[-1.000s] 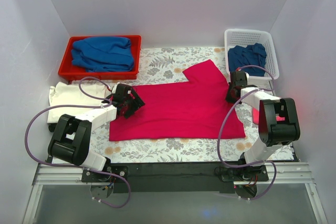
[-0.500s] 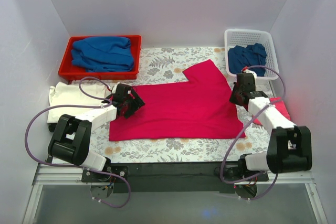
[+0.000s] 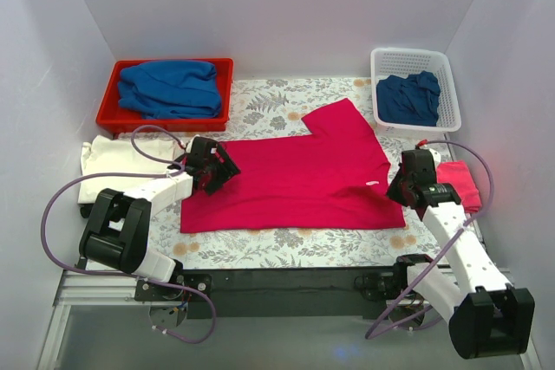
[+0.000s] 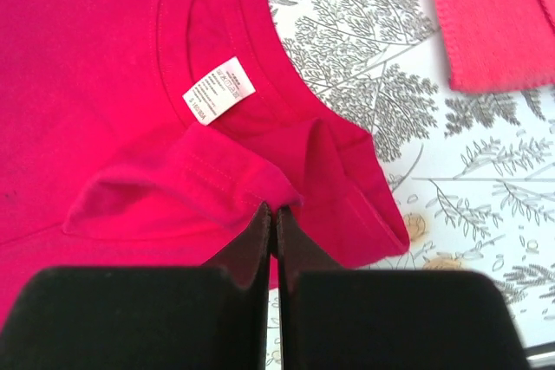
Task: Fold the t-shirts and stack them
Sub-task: Fold the flattened tshirt in 1/3 of the way
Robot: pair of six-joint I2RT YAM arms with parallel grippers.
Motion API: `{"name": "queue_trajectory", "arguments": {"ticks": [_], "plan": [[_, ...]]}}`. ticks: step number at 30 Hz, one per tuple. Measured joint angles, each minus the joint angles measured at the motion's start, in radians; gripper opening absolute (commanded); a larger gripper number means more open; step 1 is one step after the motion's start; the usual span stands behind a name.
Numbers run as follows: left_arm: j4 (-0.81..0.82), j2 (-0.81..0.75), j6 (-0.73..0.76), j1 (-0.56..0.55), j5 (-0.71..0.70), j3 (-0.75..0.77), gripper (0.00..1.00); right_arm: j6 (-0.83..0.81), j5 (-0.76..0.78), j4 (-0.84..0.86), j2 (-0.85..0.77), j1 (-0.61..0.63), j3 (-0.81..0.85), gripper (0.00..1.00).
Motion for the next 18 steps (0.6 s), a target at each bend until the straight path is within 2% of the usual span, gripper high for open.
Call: {"name": "queue_trajectory", "arguments": {"ticks": [5, 10, 18], "plan": [[0.005, 0.0, 0.005, -0.003, 0.039, 0.029, 0.7, 0.079, 0.034, -0.087, -0.105, 0.001, -0.007, 0.01], [0.048, 0.029, 0.02, -0.04, 0.095, 0.088, 0.7, 0.134, 0.014, -0.149, -0.112, 0.001, -0.018, 0.01], [0.137, 0.277, 0.038, -0.16, 0.194, 0.335, 0.7, 0.244, -0.005, -0.265, -0.181, 0.002, -0.12, 0.01]]}}
